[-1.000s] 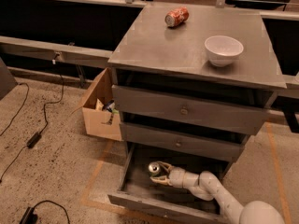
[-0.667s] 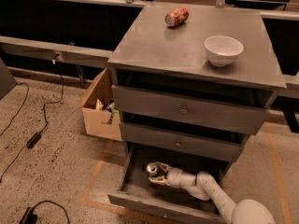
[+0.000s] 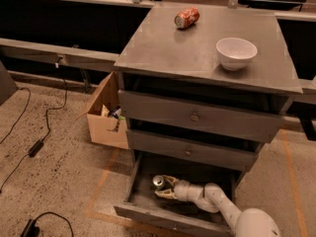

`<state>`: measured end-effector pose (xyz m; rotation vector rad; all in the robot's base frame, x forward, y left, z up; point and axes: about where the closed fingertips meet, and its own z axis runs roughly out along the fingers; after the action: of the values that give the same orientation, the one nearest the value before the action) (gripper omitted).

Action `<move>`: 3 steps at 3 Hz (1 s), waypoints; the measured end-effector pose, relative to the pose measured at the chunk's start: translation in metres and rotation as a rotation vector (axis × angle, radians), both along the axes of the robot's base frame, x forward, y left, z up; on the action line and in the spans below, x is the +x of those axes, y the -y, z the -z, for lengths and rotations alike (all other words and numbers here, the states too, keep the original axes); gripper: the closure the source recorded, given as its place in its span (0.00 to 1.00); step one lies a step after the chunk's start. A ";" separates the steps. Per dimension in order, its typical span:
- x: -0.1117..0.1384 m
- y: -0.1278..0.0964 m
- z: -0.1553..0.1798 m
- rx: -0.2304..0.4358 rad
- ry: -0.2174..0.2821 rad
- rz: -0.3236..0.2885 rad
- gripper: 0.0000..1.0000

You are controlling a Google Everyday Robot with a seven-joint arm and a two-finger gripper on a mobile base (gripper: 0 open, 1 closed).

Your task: Place green can into bottom drawer

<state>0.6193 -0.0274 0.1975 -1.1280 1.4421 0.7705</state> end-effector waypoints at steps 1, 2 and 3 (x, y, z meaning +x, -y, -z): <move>-0.002 -0.003 0.010 -0.039 -0.033 0.002 0.58; -0.004 -0.004 0.017 -0.071 -0.058 0.013 0.35; -0.005 0.004 0.009 -0.069 -0.069 0.062 0.30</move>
Offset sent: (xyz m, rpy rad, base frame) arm -0.0062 -0.0009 -0.0241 -0.1167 0.0854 -0.0352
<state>0.6139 -0.0310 0.1882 -1.1124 1.5646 0.7273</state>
